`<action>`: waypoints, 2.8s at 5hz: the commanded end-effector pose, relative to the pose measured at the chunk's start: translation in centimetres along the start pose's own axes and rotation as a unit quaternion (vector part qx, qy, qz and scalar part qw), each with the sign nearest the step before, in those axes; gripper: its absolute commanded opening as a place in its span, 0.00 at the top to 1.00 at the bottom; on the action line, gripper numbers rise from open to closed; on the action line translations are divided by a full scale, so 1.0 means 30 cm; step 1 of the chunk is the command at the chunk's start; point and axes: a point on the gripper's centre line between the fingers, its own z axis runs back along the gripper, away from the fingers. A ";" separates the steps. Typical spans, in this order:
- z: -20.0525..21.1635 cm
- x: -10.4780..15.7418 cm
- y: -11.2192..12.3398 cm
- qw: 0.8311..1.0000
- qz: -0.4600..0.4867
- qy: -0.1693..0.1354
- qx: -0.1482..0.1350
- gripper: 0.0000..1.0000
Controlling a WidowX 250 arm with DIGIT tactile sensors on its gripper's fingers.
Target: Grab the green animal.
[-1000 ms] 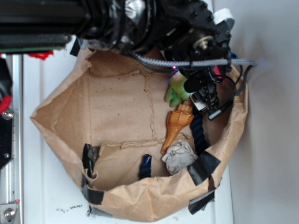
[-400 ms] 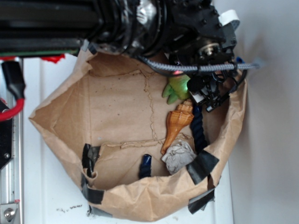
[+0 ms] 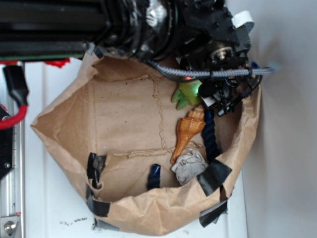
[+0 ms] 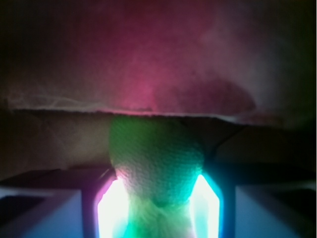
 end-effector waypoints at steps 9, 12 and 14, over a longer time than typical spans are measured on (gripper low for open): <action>0.295 -0.082 0.074 0.994 -0.096 -0.045 -0.010 0.00; 0.197 -0.058 0.038 0.995 -0.067 -0.041 -0.062 0.00; 0.192 0.010 0.036 0.995 0.001 -0.074 -0.073 0.00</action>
